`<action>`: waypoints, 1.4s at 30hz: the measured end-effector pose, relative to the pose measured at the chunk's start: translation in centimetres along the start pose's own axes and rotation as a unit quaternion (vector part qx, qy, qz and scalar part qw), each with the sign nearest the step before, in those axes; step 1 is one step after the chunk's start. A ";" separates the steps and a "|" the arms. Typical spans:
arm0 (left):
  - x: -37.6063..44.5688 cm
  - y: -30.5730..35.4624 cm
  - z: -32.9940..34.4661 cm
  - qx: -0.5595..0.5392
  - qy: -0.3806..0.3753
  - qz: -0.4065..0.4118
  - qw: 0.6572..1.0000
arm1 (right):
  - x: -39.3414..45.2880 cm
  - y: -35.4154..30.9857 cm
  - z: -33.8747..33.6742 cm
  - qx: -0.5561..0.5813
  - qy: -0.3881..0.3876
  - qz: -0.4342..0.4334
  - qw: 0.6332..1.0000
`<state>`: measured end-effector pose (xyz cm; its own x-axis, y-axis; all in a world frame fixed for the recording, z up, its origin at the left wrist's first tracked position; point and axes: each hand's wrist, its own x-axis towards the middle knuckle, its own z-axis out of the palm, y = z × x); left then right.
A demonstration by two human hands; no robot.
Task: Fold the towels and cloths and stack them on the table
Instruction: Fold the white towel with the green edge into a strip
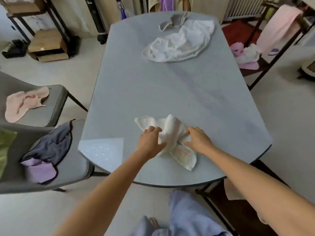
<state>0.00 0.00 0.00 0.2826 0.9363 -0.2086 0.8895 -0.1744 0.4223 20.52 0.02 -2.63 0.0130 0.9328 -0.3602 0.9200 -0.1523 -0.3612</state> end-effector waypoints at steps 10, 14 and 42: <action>3.9 -0.9 4.2 -0.095 -0.022 -0.125 0.987 | 2.1 3.5 3.1 -0.013 -0.045 -0.017 0.999; 5.5 -2.6 3.1 -0.403 0.002 -0.282 0.871 | 4.2 2.9 0.3 0.333 -0.034 0.081 0.939; 8.3 -9.3 -6.8 -0.234 -0.313 -0.158 0.907 | 7.4 -2.0 -9.8 -0.041 -0.346 -0.061 0.935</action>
<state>-8.36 11.41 0.32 0.3184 0.5357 -0.7821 0.7534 0.3577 0.5517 22.62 10.43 3.83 -0.3245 0.5026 -0.8013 0.9253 -0.0069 -0.3791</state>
